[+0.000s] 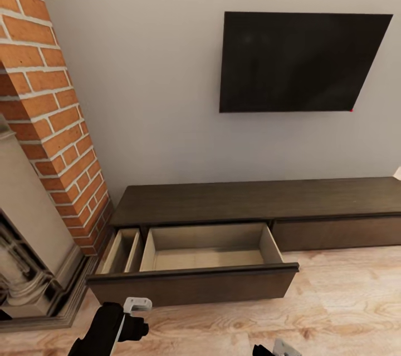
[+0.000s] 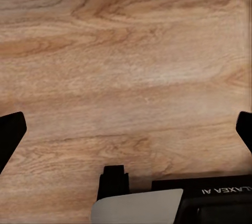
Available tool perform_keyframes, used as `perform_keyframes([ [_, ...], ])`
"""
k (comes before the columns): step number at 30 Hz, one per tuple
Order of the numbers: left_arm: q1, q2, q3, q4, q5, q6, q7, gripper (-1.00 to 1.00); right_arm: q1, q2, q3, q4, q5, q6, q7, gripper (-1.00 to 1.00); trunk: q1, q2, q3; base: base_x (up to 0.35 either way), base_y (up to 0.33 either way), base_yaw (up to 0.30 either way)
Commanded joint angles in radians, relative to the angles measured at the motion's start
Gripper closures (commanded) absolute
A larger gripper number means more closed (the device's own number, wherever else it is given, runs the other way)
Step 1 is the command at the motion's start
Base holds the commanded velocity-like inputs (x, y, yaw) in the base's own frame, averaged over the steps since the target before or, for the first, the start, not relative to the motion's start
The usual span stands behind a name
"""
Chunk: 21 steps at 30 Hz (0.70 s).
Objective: Place each of the two pumpkins and all three candles from the living room inside a cabinet in the living room (use any cabinet), then make sure every cabinet is closed, and position the cauldron so it is next to a table in the living room.
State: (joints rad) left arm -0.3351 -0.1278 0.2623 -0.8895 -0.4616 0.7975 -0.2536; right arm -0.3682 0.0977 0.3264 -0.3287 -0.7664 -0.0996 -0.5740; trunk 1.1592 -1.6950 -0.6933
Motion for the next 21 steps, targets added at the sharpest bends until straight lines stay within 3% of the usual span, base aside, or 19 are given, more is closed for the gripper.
perform_keyframes([
  [1, 0.0, -0.001, 0.0, 0.001, 0.0, -0.001, 0.0, -1.0, 0.0, 0.0, 0.0, -0.001, 0.009, -0.001, -0.003, -1.0, -0.004, 0.007, 0.003, 0.0, 0.0, 0.0],
  [16, 0.0, -0.017, 0.0, 0.001, 0.0, 0.0, 0.0, -1.0, 0.0, -0.001, 0.0, -0.003, 0.018, -0.009, 0.002, -1.0, -0.061, 0.112, 0.05, 0.0, 0.0, -0.003],
  [21, 0.0, -0.018, 0.0, 0.001, 0.0, 0.001, 0.0, -1.0, 0.0, -0.002, -0.001, -0.003, 0.018, -0.009, 0.002, -1.0, -0.081, 0.147, 0.063, 0.0, 0.0, -0.185],
])
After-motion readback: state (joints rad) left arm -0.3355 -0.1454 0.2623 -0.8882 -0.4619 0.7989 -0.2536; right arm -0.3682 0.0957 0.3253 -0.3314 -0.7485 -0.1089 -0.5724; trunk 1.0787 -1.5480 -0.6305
